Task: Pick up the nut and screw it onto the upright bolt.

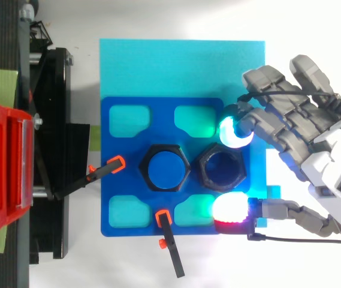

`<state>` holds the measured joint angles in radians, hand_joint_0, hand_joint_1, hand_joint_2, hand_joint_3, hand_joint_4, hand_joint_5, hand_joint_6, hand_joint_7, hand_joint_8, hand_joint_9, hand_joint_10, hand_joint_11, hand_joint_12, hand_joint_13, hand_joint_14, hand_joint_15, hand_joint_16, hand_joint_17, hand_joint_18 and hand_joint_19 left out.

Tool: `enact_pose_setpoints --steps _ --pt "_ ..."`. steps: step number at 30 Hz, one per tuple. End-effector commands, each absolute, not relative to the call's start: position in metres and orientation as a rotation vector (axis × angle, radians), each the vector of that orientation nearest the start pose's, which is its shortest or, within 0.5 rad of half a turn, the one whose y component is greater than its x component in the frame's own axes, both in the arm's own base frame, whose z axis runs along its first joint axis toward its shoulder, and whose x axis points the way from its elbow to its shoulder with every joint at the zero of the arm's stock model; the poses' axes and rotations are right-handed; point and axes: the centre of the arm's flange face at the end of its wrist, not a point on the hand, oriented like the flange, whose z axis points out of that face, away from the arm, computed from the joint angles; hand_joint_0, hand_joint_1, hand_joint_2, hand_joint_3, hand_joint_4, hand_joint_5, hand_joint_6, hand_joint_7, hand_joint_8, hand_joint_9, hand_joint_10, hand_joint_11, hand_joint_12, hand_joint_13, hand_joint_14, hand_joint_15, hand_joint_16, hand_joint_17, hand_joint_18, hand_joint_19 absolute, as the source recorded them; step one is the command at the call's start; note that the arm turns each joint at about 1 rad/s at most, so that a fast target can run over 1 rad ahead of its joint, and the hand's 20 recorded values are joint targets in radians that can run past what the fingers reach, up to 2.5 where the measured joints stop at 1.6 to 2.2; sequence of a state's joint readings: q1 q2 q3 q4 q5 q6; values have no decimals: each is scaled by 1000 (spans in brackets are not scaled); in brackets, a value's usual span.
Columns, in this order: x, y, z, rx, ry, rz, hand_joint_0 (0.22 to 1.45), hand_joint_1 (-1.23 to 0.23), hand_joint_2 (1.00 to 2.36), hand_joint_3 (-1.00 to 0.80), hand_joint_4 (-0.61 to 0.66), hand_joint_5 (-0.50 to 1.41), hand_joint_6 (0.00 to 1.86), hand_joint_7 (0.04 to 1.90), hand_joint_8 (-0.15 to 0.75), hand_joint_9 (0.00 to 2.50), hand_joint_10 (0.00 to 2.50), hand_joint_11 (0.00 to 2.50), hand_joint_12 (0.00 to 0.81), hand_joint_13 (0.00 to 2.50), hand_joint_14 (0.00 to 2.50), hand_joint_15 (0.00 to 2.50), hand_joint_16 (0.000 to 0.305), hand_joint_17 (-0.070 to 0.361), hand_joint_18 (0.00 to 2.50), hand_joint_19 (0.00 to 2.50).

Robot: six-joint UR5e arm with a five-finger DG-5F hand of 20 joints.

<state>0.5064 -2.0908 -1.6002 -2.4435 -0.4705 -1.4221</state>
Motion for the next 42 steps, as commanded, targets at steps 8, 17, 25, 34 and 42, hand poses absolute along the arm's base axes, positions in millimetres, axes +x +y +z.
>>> enact_pose_setpoints --steps 8,17,25,34,42 --pt "635 98 234 636 1378 -266 503 -814 1000 -500 236 -206 568 1287 302 385 2 76 349 309 0 0 41 92 168 0" --pt "635 97 233 640 1379 -265 525 -835 1000 -500 230 -216 628 1215 296 395 3 97 344 322 0 0 40 89 191 0" --pt "634 96 233 632 1389 -273 539 -818 1000 -500 221 -222 690 1141 299 411 3 117 339 340 0 0 39 87 211 0" --pt "627 95 231 626 1430 -294 590 -771 1000 -500 216 -220 709 1120 295 445 5 135 326 363 0 0 37 83 242 0" --pt "627 96 232 650 1422 -255 589 -758 1000 -500 224 -220 716 1114 296 461 4 141 326 370 0 0 37 83 249 0"
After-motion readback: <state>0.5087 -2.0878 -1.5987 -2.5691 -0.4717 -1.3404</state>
